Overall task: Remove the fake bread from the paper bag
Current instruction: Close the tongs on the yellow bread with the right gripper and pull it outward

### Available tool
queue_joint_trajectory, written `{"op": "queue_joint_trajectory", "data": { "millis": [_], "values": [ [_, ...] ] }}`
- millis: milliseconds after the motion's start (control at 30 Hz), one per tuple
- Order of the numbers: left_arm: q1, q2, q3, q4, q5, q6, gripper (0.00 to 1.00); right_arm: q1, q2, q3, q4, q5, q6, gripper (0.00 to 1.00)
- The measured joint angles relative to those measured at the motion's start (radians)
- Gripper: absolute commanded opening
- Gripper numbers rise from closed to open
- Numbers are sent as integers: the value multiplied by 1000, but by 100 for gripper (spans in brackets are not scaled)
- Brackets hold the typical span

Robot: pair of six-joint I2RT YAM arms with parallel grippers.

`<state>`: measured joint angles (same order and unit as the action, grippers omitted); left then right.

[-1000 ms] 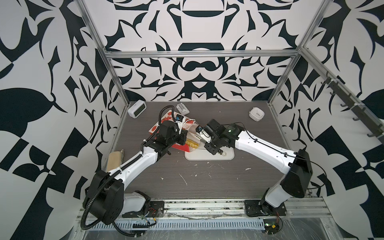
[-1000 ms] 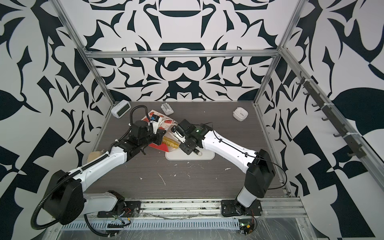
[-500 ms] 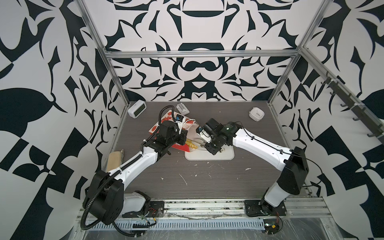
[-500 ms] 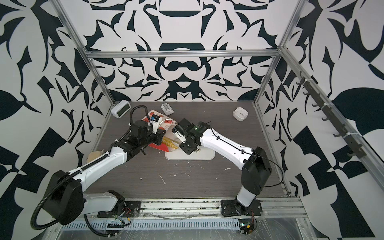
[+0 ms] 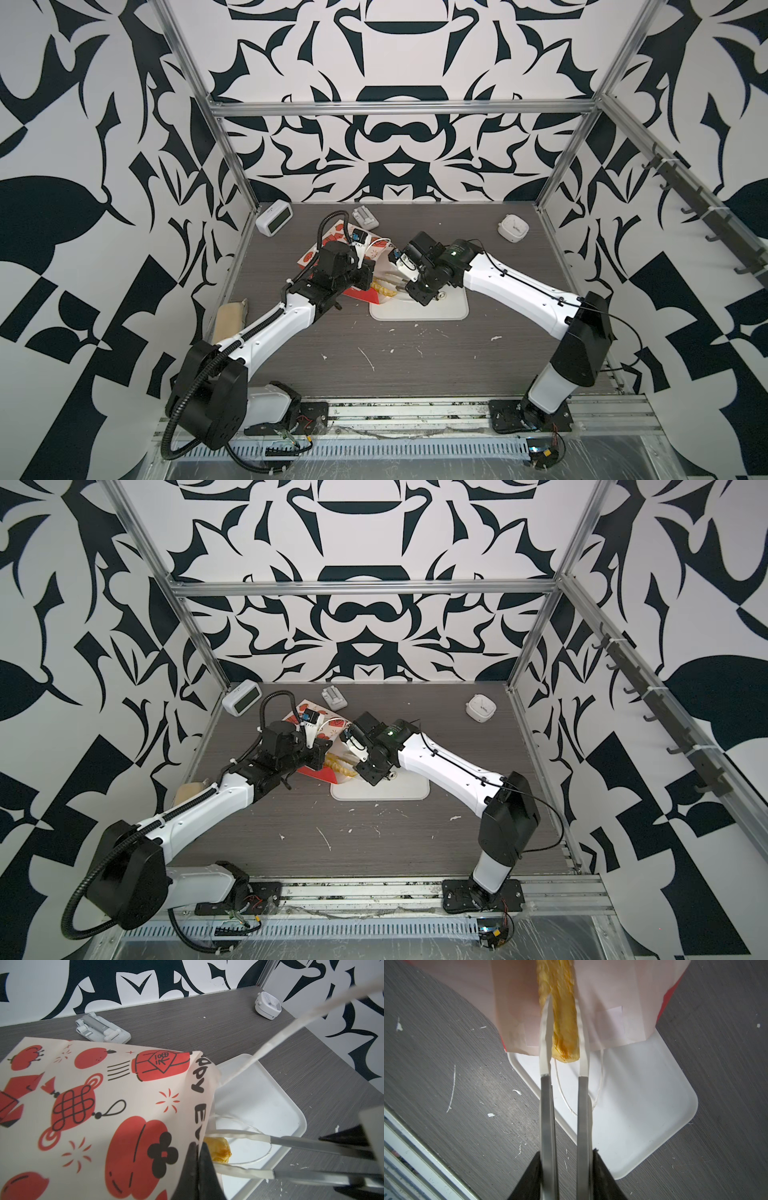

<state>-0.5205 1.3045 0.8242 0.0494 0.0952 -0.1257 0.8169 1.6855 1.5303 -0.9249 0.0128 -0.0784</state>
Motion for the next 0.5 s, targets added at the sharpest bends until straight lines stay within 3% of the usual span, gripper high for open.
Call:
{"op": "queue_joint_trajectory", "data": {
  "millis": [500],
  "values": [
    [0, 0, 0, 0, 0, 3, 4, 0, 55, 62, -20, -32, -19, 43]
  ]
}}
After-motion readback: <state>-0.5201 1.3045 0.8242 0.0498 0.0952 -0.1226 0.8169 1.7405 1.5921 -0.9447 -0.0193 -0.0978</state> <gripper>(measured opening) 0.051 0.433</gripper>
